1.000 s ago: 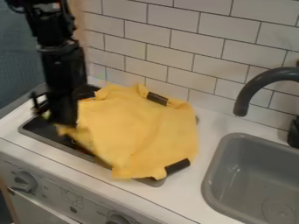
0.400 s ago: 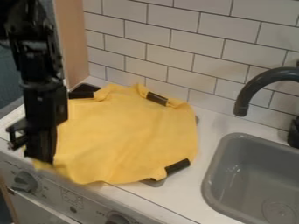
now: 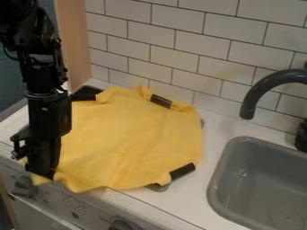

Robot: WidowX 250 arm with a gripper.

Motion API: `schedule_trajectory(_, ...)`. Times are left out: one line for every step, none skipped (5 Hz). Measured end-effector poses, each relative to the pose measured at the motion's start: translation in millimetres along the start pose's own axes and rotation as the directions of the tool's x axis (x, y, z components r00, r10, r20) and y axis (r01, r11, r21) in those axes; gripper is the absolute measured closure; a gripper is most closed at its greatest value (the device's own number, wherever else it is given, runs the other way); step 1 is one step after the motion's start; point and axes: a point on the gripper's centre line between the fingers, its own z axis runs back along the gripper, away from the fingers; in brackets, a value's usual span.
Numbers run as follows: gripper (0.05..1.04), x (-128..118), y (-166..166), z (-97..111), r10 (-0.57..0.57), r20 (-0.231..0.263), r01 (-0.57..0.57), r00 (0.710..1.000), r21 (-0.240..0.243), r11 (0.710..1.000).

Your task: Unfold cloth from the top to the bottom

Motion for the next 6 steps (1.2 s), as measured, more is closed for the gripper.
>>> schedule_trajectory(0.463,0.0,-1.5,0.4,0.008,-0.003,-0.008,1.000,-0.009,1.000)
schedule_trajectory(0.168,1.1,-3.1,2.0,0.015,0.001,-0.015,1.000,-0.016,1.000)
schedule_trajectory(0.065,3.6,3.8,17.1,0.001,-0.005,0.000,1.000,0.038,0.999)
schedule_trajectory(0.079,6.4,11.0,35.9,-0.012,0.001,0.012,1.000,0.100,0.995)
schedule_trajectory(0.085,12.3,19.0,52.9,-0.040,0.006,0.039,0.999,0.161,0.986)
schedule_trajectory(0.085,19.5,28.7,57.0,-0.067,-0.008,0.067,0.998,0.199,0.978)
